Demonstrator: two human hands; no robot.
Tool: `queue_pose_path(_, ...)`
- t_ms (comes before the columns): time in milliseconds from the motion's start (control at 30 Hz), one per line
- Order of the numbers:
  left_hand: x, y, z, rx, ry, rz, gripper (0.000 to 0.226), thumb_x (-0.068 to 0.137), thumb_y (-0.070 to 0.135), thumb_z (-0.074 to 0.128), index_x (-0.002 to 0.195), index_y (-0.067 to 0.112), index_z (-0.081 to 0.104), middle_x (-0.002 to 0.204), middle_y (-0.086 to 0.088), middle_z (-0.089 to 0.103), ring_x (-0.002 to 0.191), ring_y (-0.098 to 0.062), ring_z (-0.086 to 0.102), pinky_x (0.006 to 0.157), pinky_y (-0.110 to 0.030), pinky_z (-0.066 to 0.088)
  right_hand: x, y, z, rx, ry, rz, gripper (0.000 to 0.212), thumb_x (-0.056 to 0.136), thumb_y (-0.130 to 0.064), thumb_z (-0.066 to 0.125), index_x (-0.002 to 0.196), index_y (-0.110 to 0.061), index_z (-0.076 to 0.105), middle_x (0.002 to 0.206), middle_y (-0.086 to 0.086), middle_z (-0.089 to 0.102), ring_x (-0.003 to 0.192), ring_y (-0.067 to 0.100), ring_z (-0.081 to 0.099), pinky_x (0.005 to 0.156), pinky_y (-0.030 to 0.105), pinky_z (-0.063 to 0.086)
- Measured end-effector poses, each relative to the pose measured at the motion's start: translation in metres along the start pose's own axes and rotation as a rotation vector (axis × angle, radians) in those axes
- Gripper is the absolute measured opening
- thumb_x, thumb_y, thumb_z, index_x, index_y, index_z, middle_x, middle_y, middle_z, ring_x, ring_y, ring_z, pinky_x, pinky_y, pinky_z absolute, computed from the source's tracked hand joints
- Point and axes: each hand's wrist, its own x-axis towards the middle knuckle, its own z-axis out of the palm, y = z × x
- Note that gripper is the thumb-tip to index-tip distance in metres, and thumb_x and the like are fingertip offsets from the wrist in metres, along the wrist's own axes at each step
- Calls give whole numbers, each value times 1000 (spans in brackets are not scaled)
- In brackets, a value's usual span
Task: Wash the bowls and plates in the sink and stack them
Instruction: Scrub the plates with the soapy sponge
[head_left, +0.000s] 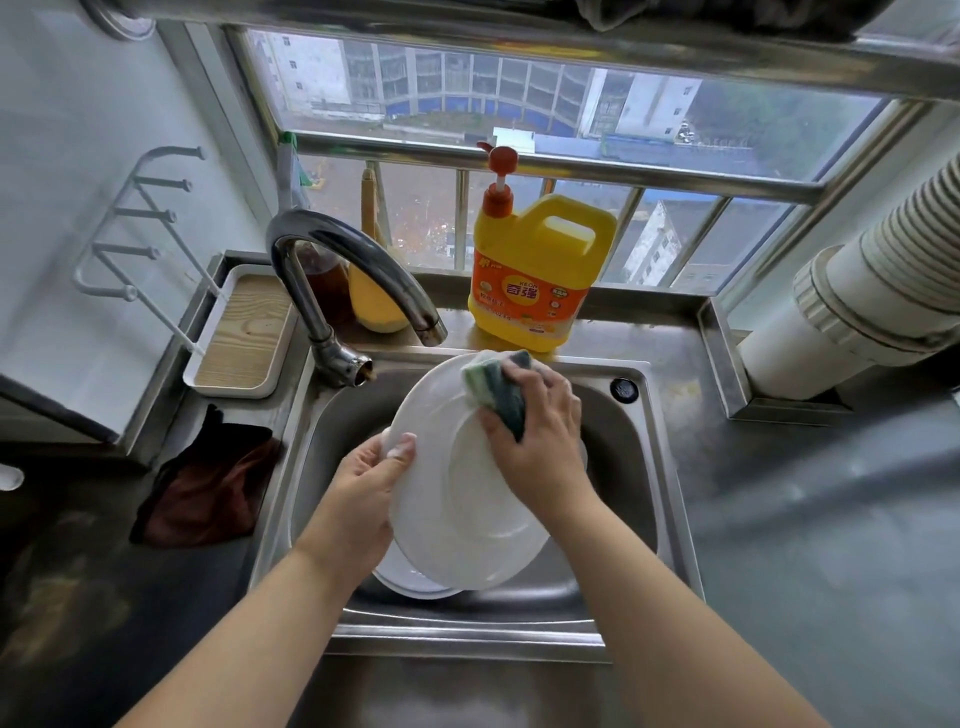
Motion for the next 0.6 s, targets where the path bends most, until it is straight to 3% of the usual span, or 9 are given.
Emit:
queue_pose_path(133,0,5,-6,-115,52,14,20,86,22,54,94,14,71,90,-8,73,78,-19,70,70,-31,60,11,25,-10,76,-41,298,51,93,-38,54,140,-29,37,139,8,36,127,27,29,104,38,28)
queue_pose_path(200,3,6,-6,-182,108,9,25,94,20,49,89,16,73,90,-7,74,79,-19,71,68,-33,60,3,32,-6,102,-39,387,48,92,-37,54,137,-28,40,129,9,41,124,28,34,104,40,31)
queue_pose_path(267,6,7,-5,-215,153,11,28,99,17,43,99,14,71,93,-8,74,82,-19,72,65,-31,59,-9,38,3,128,-15,435,45,91,-35,57,133,-26,45,113,5,43,119,29,41,106,43,34)
queue_pose_path(367,8,8,1,-192,185,11,26,101,16,41,103,13,67,91,-6,74,80,-16,72,62,-28,57,-21,44,15,149,-10,445,44,89,-33,58,131,-24,47,109,2,43,115,28,44,104,47,36)
queue_pose_path(467,8,6,9,-155,180,17,25,101,15,41,92,15,65,82,-2,74,74,-12,71,60,-27,58,-14,39,15,177,24,459,48,92,-34,55,137,-25,42,127,10,43,123,30,39,106,47,35)
queue_pose_path(600,8,4,23,-77,144,30,24,100,15,43,85,13,62,75,-4,72,67,-14,69,59,-28,59,-11,14,13,150,-44,259,51,94,-35,53,142,-25,38,138,8,38,128,24,34,110,39,31)
